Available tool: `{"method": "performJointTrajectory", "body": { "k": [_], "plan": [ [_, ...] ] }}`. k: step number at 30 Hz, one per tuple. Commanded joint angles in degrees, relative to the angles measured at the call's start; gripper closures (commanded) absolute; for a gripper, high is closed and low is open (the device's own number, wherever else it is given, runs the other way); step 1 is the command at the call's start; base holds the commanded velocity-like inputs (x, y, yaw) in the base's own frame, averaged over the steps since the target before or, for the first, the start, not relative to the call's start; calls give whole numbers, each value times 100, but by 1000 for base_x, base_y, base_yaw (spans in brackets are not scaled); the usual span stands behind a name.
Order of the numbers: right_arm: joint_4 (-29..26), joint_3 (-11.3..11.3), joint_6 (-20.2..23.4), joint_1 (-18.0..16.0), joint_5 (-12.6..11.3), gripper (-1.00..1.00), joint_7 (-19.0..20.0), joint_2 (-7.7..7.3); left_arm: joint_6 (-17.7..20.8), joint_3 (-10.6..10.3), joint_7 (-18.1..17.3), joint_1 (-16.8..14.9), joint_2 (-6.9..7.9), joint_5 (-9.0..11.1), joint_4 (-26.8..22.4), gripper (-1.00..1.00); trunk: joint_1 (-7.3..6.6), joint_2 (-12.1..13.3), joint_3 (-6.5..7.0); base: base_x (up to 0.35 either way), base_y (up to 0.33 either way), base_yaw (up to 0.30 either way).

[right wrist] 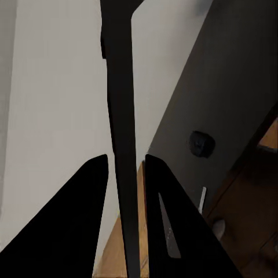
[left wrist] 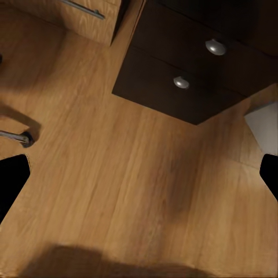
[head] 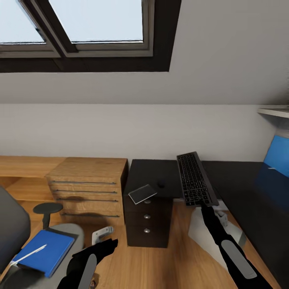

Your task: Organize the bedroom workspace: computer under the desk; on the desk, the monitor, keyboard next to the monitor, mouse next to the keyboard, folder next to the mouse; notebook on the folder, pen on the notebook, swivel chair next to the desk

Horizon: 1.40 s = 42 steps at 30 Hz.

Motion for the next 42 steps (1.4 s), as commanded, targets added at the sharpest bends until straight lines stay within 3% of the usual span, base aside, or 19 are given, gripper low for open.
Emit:
{"method": "performJointTrajectory", "body": {
  "k": [1, 13, 42],
  "plan": [
    [3, 29, -38, -5, -68, 100, 34, -7, 22, 6, 42, -4, -5, 61, -7, -100, -26, 36, 11, -337, 0, 0],
    [26, 32, -22, -5, -66, 100, 41, -11, 22, 4, 42, -4, -5, 61, -7, -100, -289, 517, 226, -337, 0, 0],
    [56, 32, 50, -5, -64, 100, 41, -44, -5, -14, 51, -4, -5, 11, 93, -100, -289, 517, 226, -323, -81, 0]
  ]
}}
